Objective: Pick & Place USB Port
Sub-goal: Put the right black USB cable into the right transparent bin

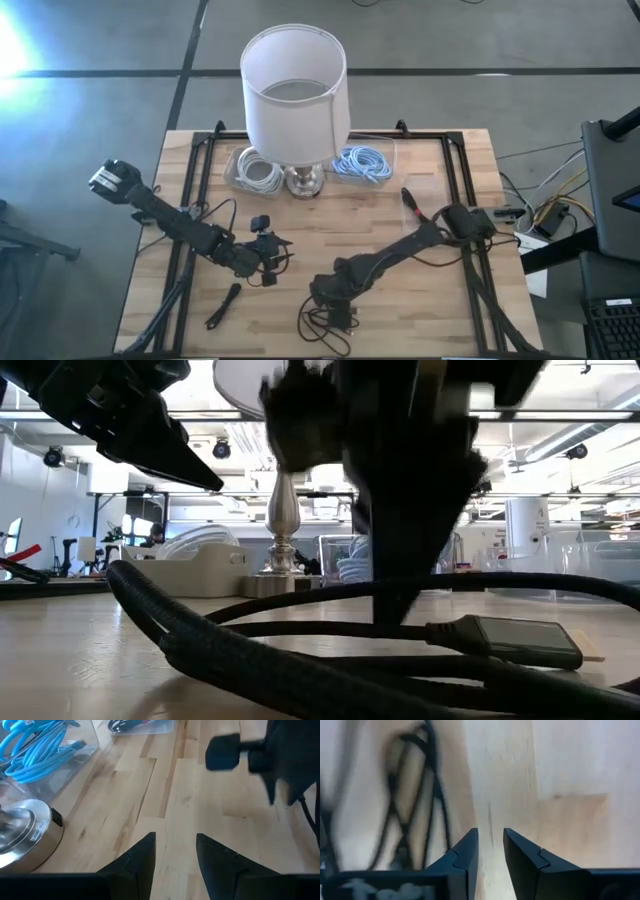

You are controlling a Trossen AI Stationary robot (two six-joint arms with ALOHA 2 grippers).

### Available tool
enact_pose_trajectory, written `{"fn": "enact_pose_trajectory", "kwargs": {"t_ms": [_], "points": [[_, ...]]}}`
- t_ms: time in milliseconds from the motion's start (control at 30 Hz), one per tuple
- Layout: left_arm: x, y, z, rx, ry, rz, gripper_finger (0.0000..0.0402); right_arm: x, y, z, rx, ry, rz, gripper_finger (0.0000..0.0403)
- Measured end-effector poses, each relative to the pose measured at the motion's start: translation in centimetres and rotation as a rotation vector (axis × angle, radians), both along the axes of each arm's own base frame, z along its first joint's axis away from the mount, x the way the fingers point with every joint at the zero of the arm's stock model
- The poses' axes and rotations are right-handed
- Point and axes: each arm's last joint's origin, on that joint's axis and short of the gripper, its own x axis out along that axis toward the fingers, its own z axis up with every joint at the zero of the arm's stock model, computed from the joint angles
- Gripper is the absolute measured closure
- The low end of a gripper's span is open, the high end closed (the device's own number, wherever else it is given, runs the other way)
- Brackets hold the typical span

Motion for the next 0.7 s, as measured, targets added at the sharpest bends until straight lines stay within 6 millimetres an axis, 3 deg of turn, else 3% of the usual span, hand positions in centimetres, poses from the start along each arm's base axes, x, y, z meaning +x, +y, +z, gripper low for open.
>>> {"fn": "enact_pose_trajectory", "kwargs": {"t_ms": [167,333,700], "points": [[0.0,0.0,0.0,0.001,0.002,0.000,0.0257,-0.6,-0.4,2.9,-0.009,-0.052,0.013,0.0317],[0.0,0.0,0.0,0.002,0.003,0.001,0.0257,-0.6,0.3,4.6,0.030,-0.133,0.015,0.0305],[0.0,0.0,0.0,0.000,0.004,0.002,0.0257,-0.7,2.1,2.8,0.092,-0.110,-0.010,0.0278]]}}
